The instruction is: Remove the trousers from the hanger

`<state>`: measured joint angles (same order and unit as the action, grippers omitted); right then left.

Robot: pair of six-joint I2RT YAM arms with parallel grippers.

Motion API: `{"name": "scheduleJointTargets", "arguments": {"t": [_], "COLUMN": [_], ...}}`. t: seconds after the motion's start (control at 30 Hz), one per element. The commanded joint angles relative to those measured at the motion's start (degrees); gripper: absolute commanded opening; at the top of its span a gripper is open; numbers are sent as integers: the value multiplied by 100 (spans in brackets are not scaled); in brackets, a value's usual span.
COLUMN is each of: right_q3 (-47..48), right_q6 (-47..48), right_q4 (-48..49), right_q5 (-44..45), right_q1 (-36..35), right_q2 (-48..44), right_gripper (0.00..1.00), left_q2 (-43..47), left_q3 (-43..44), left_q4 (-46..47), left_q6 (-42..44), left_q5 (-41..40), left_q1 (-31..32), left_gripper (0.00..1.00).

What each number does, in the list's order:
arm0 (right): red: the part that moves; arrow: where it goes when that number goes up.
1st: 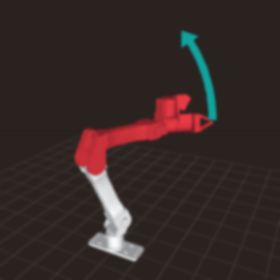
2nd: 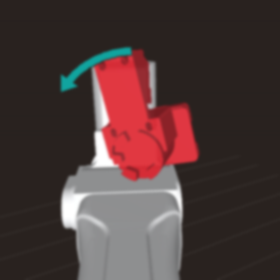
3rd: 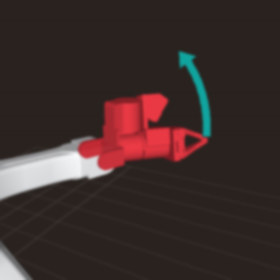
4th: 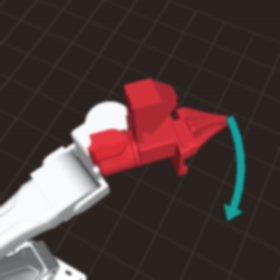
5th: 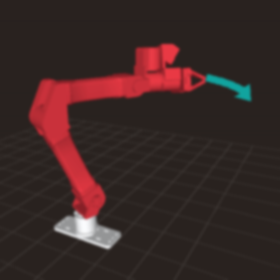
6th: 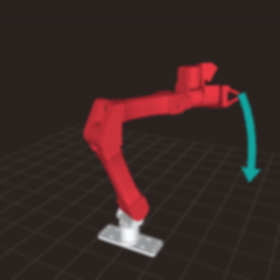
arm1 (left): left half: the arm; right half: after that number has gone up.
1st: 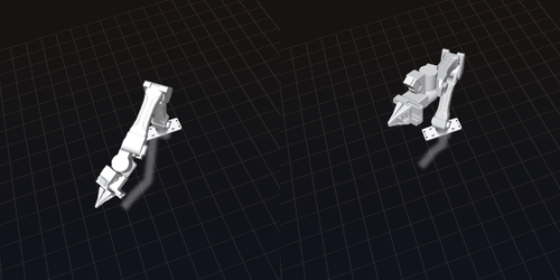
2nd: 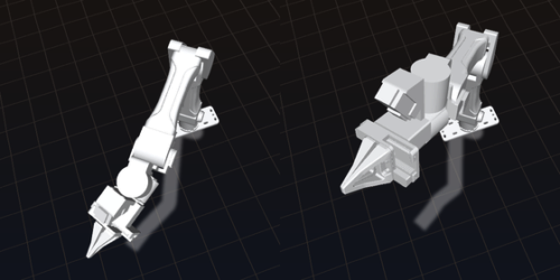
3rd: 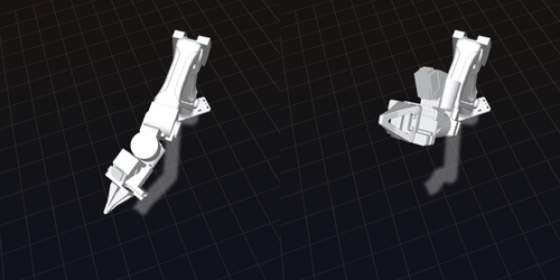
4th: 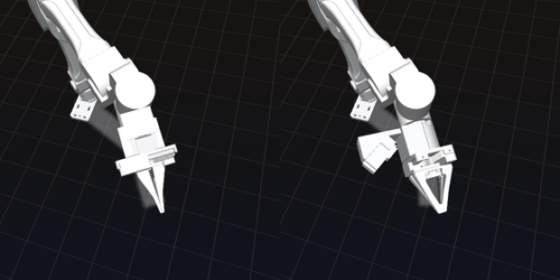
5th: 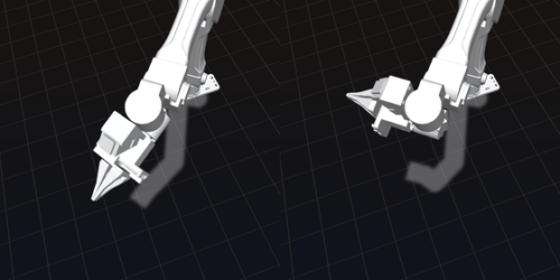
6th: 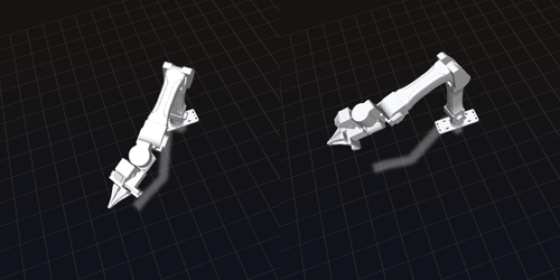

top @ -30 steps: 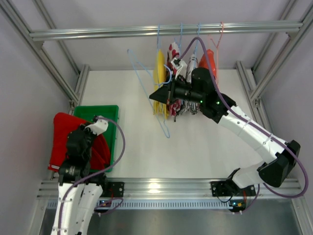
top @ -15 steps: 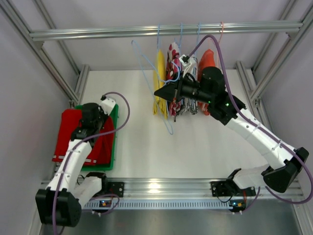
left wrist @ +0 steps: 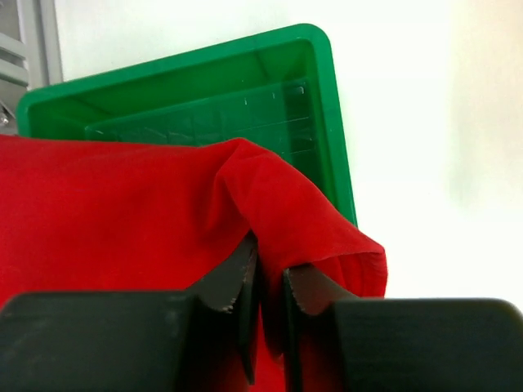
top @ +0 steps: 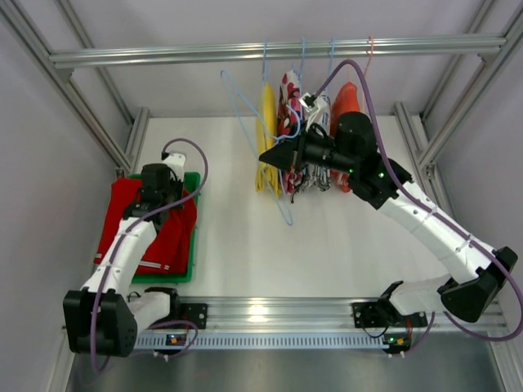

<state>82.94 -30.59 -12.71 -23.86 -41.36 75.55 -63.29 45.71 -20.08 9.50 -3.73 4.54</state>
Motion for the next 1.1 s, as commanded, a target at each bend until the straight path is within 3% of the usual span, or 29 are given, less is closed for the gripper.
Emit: {"name": "scheduleJointTargets", "arguments": {"t": [0.0,0.03,0.07,0.13,0.17,0.2,0.37,0.7,1.07], "right_q3": [320,328,337,355,355,355,241,-5,-137], "right_q6": [132,150,167,272,368,422,852,2127,2443], "right_q4": [32,32,49,67,32,23,-12,-1127,-3236], "right_q5": [39,74,92,136,144,153,170,1505,2068], "right_q1": [58,58,58,58,58,58,58,119,1701], "right_q2": [-347,-383,-435,-593,-655,-812,-1445,-2886,-4214], "right_gripper": [0,0,0,0,0,0,0,0,0], "left_q2": [-25,-43,-52,53,201,298,1019,1468,1284], "left_q3": [350,368,394,421,430,438,570,1141,1484], "left_q4": [593,566,540,479,461,461,320,65,320], "left_q6": [-712,-756,-800,-853,-879,-897,-923,-669,-387], "left_q5": [224,249,267,337,329,311,609,1005,1216], "left_q1": [3,3,3,3,3,3,3,3,3], "left_gripper": [17,22,41,60,93,99,99,99,99]}}
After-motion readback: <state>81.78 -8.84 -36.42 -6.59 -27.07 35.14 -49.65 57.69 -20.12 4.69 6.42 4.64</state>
